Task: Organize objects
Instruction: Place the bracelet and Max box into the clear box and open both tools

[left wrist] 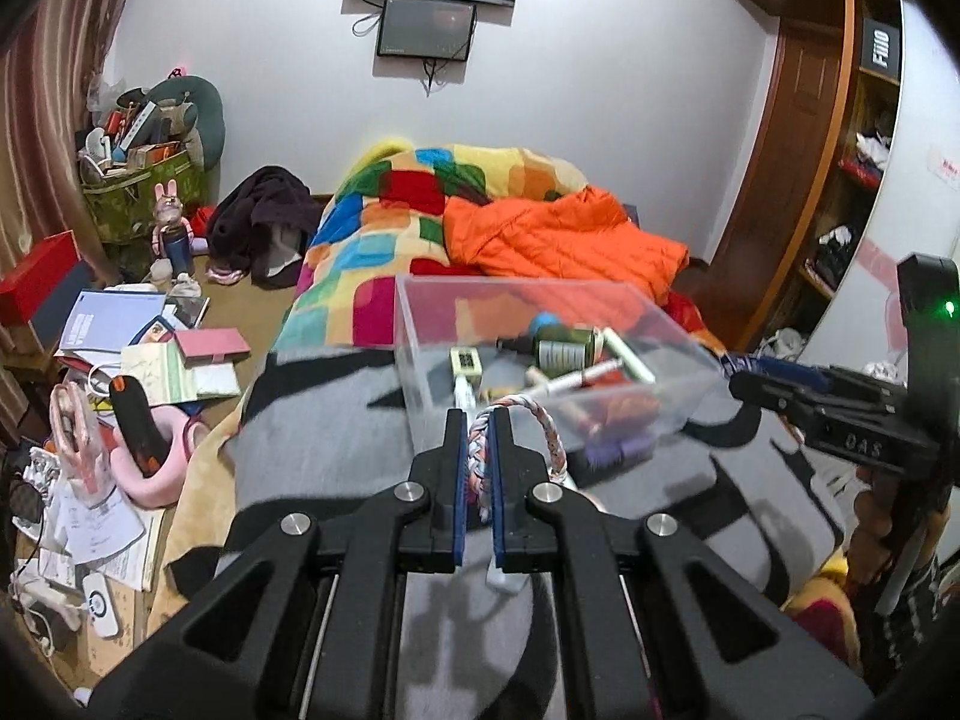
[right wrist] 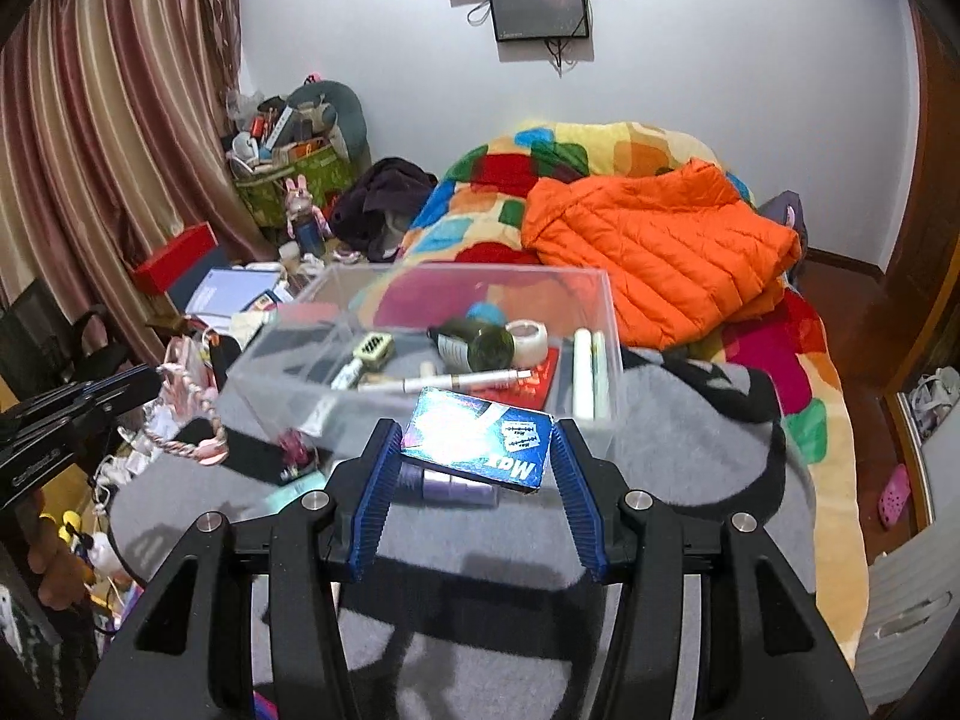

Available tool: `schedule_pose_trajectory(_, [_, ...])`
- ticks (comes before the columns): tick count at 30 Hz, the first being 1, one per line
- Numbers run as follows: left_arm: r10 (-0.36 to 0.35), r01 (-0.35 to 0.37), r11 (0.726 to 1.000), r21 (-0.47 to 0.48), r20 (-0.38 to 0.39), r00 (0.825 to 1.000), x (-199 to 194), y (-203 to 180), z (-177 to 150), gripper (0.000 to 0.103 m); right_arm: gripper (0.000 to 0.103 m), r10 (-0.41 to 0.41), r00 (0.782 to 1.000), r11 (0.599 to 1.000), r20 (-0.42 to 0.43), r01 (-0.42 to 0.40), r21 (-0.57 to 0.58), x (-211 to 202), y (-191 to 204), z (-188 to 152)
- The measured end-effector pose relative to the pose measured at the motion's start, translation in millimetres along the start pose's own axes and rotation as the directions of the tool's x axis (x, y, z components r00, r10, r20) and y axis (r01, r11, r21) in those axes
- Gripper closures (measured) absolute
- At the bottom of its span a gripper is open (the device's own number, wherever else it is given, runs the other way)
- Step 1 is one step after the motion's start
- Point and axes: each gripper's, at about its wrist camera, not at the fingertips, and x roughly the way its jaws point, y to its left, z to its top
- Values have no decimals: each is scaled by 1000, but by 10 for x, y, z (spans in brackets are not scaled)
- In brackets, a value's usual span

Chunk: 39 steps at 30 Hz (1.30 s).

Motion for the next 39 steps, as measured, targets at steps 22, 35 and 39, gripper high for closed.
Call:
schedule_pose_trajectory(22, [76, -79, 996, -28, -106, 992, 878, -10, 331, 98, 56, 11, 987, 1000, -158, -12, -8, 992, 30, 340])
schedule_pose_trajectory(35, [-3, -1, 1000, -28, -170, 985, 924, -73, 221, 95, 52, 14, 981, 998, -194, -27, -62, 1067, 161, 328])
schedule_pose_trajectory(39, [-14, 11, 1000, -16, -146, 989, 762, -96, 220, 88, 49, 24, 983, 997, -182, -37, -68, 965, 195, 324])
